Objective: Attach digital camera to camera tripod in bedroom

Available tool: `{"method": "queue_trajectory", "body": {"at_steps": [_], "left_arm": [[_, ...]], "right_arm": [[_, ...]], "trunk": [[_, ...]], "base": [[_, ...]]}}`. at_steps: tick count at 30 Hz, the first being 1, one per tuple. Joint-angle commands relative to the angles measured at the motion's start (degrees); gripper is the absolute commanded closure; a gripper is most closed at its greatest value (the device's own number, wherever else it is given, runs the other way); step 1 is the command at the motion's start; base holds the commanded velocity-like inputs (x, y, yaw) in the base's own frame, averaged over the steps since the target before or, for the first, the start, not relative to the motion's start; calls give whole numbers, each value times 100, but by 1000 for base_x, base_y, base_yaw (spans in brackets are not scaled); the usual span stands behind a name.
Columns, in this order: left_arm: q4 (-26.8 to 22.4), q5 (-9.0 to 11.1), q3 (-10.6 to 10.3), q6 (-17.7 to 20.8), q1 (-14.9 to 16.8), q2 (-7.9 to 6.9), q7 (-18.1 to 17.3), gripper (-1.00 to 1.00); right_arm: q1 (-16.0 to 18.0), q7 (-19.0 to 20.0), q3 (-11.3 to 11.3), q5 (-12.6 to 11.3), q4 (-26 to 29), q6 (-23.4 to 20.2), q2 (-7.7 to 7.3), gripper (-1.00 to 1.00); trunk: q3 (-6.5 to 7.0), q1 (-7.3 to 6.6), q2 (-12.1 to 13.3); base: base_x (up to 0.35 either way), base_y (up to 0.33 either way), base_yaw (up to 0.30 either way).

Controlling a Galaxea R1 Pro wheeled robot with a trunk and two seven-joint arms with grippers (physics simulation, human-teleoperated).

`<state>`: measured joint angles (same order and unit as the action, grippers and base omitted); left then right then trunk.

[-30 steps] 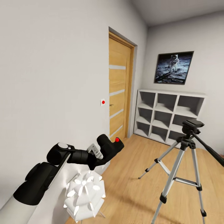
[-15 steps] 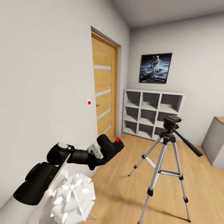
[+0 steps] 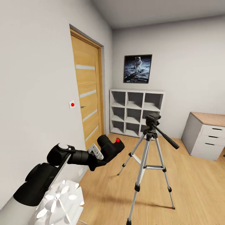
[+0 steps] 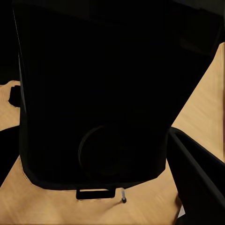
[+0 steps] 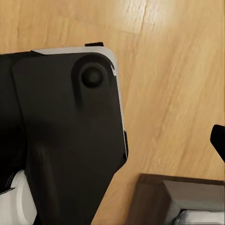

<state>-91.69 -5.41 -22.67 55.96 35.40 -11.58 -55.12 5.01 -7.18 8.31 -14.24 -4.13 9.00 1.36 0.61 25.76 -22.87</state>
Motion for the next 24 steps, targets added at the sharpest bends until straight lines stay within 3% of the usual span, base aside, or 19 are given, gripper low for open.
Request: {"method": "queue_trajectory", "body": {"at_steps": [1, 10, 24], "left_arm": [[-6, -48, 0, 20, 2, -3, -53, 100], [-6, -48, 1, 20, 2, -3, -52, 100], [-6, -48, 0, 24, 2, -3, -52, 100]], "right_arm": [[9, -3, 48, -53, -27, 41, 4, -100], [9, -3, 48, -53, -27, 41, 4, -100], [9, -3, 48, -53, -27, 41, 4, -100]], "trunk": [[-2, 2, -5], [-2, 2, -5], [-2, 2, -5]], "base": [[0, 0, -271], [142, 0, -229], [89, 5, -25]]}}
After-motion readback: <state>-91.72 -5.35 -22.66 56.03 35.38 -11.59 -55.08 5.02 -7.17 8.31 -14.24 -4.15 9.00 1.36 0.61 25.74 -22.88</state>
